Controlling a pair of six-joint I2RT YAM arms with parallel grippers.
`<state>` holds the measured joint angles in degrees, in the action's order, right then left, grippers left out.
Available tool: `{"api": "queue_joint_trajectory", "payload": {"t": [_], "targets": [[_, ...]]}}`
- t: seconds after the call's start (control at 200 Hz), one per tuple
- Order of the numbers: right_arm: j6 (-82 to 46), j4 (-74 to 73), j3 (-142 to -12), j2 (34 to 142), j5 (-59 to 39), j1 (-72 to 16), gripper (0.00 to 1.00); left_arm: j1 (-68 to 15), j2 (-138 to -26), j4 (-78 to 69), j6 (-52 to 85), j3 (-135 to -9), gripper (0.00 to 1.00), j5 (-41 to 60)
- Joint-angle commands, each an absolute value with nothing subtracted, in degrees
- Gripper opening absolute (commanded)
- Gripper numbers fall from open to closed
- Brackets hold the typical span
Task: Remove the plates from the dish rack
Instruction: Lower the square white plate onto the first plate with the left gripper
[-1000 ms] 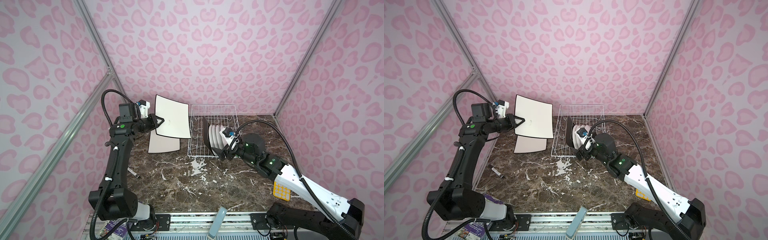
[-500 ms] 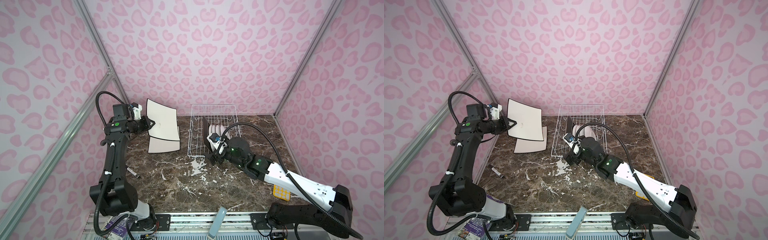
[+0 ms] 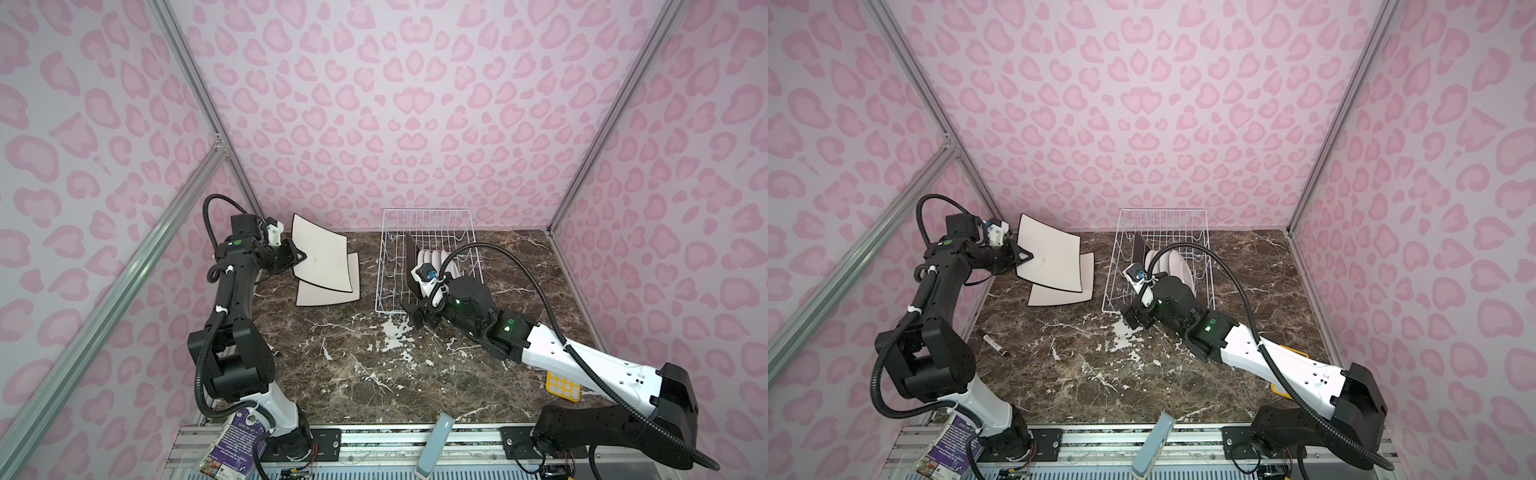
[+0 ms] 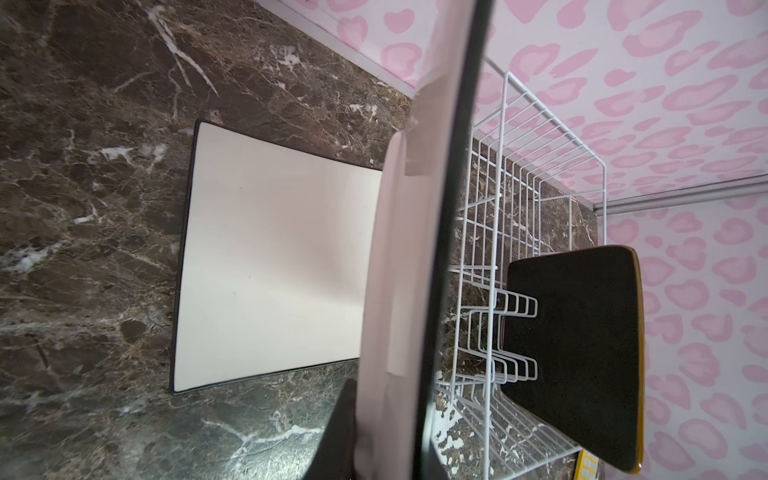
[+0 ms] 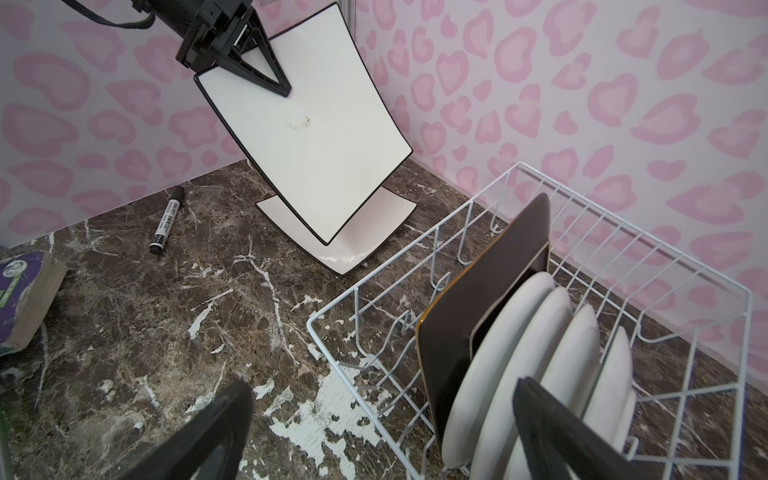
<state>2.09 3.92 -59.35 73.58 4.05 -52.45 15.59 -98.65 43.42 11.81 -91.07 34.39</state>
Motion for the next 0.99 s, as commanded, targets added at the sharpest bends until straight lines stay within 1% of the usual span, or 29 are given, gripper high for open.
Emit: {"api": "queue_joint_trajectory", "payload": {"t": [0.0, 0.3, 0.47, 0.99], "targets": [[1.4, 2.7, -59.4, 73.7, 5.0, -52.4, 0.99, 16.5, -100.9, 39.2, 10.4, -92.7, 0.04, 42.3], [0.7, 3.6, -61.0, 74.7, 4.4, -52.4, 0.99, 17.2, -108.2, 40.8, 8.8, -95.5, 0.04, 44.3], [0.7, 3.8, -61.4, 74.9, 4.1, -52.5, 0.99, 18.0, -111.8, 40.5, 10.2, -97.9, 0.04, 49.4], [0.9, 4.2, -61.9, 75.7, 3.8, -52.5, 0.99, 18.3, -117.0, 45.0, 5.6, -99.6, 0.04, 44.4]]}}
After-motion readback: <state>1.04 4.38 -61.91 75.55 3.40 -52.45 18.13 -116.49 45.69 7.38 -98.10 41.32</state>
